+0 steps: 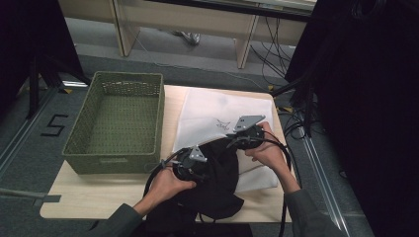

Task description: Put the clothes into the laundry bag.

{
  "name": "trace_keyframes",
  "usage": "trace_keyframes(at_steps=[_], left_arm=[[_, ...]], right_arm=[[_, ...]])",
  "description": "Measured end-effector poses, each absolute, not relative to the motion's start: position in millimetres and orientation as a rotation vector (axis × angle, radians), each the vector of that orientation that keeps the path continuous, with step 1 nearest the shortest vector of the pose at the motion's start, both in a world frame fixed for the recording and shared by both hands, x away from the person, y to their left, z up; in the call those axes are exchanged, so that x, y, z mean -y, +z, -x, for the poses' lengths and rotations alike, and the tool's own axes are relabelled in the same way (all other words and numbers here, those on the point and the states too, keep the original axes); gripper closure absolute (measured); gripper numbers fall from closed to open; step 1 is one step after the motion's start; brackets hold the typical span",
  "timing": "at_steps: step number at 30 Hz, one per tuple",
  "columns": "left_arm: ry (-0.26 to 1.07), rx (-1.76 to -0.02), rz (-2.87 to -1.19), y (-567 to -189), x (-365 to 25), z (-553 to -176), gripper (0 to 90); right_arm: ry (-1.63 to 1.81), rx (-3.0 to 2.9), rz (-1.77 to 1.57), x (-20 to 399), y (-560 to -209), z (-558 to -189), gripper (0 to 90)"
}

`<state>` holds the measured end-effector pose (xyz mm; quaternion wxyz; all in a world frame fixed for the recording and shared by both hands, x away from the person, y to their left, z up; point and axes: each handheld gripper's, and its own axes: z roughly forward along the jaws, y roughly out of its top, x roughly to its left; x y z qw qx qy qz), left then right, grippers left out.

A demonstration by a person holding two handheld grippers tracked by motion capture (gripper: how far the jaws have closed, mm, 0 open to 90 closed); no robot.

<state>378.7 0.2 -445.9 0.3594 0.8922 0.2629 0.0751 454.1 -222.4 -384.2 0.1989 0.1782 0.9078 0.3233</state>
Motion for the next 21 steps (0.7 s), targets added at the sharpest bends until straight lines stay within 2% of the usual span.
trace_keyframes(at_steps=[1,5,8,9,11,14,16,18,21], left_arm=[[0.259,-0.693,-2.271,-441,-1,-372,41.1],[0.345,-0.706,-2.241,-429,-11,-366,34.1],[0.394,-0.768,-2.258,-426,-22,-365,18.7],[0.376,-0.82,-2.254,-429,-24,-364,18.7],[0.426,-0.843,-2.257,-436,-30,-367,17.7],[0.311,-0.845,-2.3,-453,-24,-373,16.2],[0.315,-0.828,-2.336,-457,-19,-378,15.2],[0.292,-0.839,-2.334,-460,-16,-380,17.2],[0.306,-0.789,-2.368,-463,-13,-383,41.3]], right_arm=[[0.908,-2.544,-0.499,223,-384,-454,86.5],[0.914,-2.545,-0.493,222,-384,-454,86.4],[0.907,-2.551,-0.477,221,-384,-453,86.4],[0.907,-2.551,-0.477,221,-384,-453,86.4],[0.904,-2.548,-0.49,220,-384,-452,86.5],[0.895,-2.533,-0.483,218,-384,-452,85.8],[0.905,-2.534,-0.481,217,-384,-451,84.3],[0.905,-2.528,-0.481,217,-385,-451,83.8],[0.856,-2.513,-0.431,212,-388,-452,81.5]])
